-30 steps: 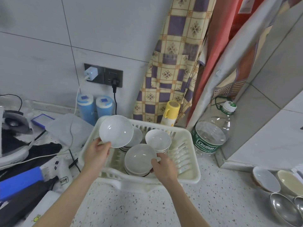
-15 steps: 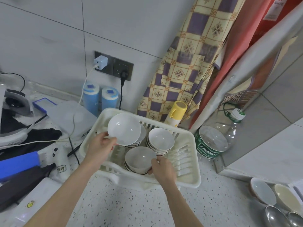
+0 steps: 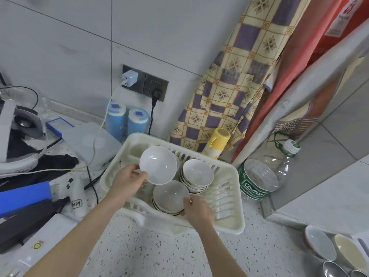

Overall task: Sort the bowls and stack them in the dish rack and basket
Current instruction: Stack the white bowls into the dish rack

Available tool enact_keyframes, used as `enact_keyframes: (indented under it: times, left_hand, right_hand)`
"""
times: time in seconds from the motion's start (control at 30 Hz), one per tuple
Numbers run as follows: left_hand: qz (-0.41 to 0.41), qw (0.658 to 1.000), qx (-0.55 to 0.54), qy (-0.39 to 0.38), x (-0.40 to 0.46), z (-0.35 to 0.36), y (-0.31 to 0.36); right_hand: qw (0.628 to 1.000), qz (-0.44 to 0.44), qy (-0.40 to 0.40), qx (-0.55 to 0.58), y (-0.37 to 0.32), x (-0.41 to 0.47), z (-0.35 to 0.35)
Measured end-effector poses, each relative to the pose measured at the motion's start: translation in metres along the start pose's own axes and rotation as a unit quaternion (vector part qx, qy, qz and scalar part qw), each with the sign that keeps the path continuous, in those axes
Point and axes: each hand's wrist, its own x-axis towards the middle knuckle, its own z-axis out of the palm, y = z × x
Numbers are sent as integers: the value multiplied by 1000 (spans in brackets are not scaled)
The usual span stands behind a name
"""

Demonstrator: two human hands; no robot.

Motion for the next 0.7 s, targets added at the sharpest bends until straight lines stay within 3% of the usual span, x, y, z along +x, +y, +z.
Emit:
enact_keyframes:
  times: [0.17, 0.3, 0.53, 0.7]
  left_hand:
    - [0, 1000, 15, -22, -2, 0, 1]
    - [-23, 998, 18, -51, -1, 0, 5]
    - [-65, 984, 82, -145, 0, 8, 13]
    - [-51, 969, 149, -191, 0, 16, 18]
  right_hand:
    - [999, 20, 35, -13, 2, 0, 5]
    - [988, 22, 123, 91, 2, -6, 0]
    - [983, -37, 81, 160, 1, -16, -6]
    - [987, -64, 49, 137, 3, -13, -9]
